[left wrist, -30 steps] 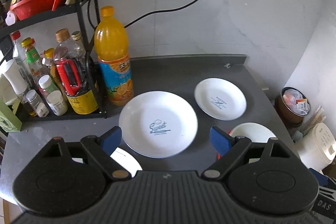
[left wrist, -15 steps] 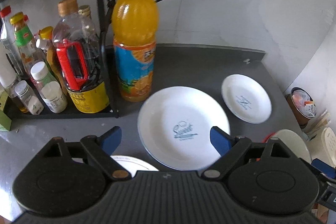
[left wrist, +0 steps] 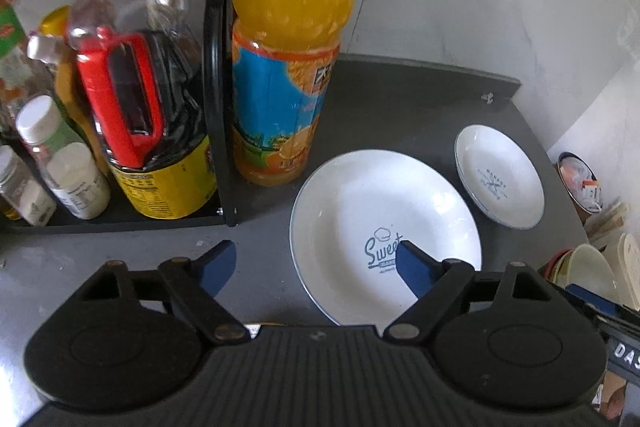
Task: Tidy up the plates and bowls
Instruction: 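Move both grippers toward the white 'Sweet' plate, then close both grippers on the rim of the 'Sweet' plate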
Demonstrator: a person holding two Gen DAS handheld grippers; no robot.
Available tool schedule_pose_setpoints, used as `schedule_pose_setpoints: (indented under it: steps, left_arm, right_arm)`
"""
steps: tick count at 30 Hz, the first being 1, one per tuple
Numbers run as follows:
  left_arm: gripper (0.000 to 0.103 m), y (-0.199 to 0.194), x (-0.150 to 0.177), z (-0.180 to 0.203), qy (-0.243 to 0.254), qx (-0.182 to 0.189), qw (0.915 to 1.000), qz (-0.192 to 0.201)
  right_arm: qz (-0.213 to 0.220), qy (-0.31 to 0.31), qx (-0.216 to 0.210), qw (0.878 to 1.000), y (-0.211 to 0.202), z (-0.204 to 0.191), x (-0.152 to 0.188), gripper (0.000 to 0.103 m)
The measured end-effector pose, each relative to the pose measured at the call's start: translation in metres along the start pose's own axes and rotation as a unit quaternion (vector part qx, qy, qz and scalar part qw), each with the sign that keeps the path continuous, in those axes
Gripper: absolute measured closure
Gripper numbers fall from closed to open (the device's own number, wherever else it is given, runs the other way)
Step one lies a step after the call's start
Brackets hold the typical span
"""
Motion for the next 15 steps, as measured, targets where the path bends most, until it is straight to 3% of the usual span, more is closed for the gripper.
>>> schedule_pose_setpoints:
  steps: [3,10,15]
  left_arm:
    - [0.025,0.012,0.000,0.001,0.013,0.008,0.9999,-0.004]
    - [0.048,0.048,-0.002,0.008,0.044,0.024,0.9985,-0.024]
    - [0.058,0.070,-0.005,0.012,0.064,0.022,0.9972,-0.033]
  right_arm:
    - [-0.006,0.005,0.013,1.000,0.013,0.002,0.001,0.042]
    - [-0.021,0.015,0.041,0.999,0.040,0.011,0.007,0.058]
    - [-0.020,-0.014,0.073,0.997,0.052,0.006,0.004,0.059]
Point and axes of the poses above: each gripper's, at about its wrist camera, not at the fingertips, and y roughly the way its jaws point, z to its right, x to its underside, the point moved 3 cm from there along y, roughly the way its jaws point, and after that the axes turned 13 degrees about -x, right-handed, at the moved point
